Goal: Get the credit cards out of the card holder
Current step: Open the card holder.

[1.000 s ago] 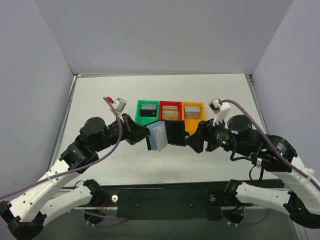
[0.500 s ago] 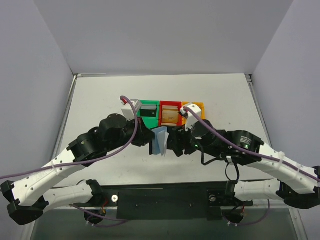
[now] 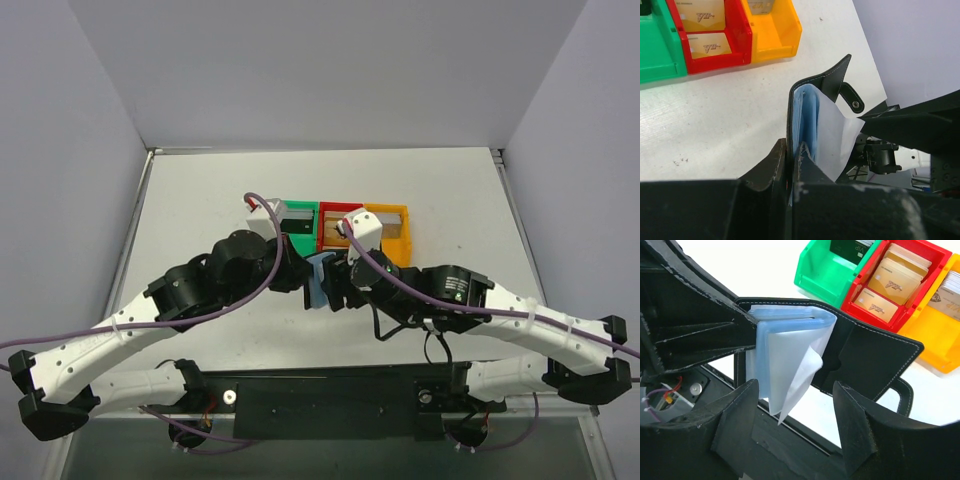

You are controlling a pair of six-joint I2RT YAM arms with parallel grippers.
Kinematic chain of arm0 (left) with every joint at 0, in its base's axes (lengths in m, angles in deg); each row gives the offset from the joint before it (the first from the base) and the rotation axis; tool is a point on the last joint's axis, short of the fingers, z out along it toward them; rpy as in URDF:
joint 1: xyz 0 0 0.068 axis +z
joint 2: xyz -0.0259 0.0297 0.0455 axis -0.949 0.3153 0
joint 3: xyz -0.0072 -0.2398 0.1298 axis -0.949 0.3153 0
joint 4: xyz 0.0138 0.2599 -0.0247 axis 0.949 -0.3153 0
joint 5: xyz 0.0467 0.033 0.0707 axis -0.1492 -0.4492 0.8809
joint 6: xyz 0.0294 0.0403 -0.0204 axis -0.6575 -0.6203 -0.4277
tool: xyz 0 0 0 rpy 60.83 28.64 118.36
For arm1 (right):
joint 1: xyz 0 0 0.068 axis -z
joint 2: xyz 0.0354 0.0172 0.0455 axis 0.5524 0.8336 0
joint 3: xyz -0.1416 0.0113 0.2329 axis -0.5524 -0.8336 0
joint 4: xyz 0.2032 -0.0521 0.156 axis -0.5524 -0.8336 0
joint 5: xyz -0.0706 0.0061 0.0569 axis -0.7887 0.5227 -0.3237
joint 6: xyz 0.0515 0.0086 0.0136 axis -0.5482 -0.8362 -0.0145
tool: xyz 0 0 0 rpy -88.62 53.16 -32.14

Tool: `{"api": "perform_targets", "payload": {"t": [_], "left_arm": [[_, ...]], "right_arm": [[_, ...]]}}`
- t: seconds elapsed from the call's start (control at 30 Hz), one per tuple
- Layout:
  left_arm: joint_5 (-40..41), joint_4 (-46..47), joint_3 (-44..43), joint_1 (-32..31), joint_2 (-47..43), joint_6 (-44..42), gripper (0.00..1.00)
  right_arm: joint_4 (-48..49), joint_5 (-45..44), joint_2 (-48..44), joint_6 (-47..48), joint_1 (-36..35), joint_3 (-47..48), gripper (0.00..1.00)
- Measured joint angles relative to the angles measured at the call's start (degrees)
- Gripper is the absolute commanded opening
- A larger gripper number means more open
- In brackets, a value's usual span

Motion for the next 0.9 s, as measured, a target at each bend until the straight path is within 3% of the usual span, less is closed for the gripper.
{"api": "perform_targets", "payload": {"t": [0.47,0.67,0.9], "left_arm": [[1.0,0.0,0.0,-0.3,-0.4,1.5,0.0],[1.9,-0.1,0.0,-0.3,-2.3,2.3,0.0],[2.9,0.0,0.1,-0.4,-2.6,3.1,0.0]], "right_arm": [[-3.9,-7.5,3.6,-2.1,0.6,0.0,0.5],[-6.6,-9.1,-2.6,-2.8,4.1,-2.1,0.51],[-4.1,-8.2,-8.0,-0.9,-1.6,-1.5,0.52]]}}
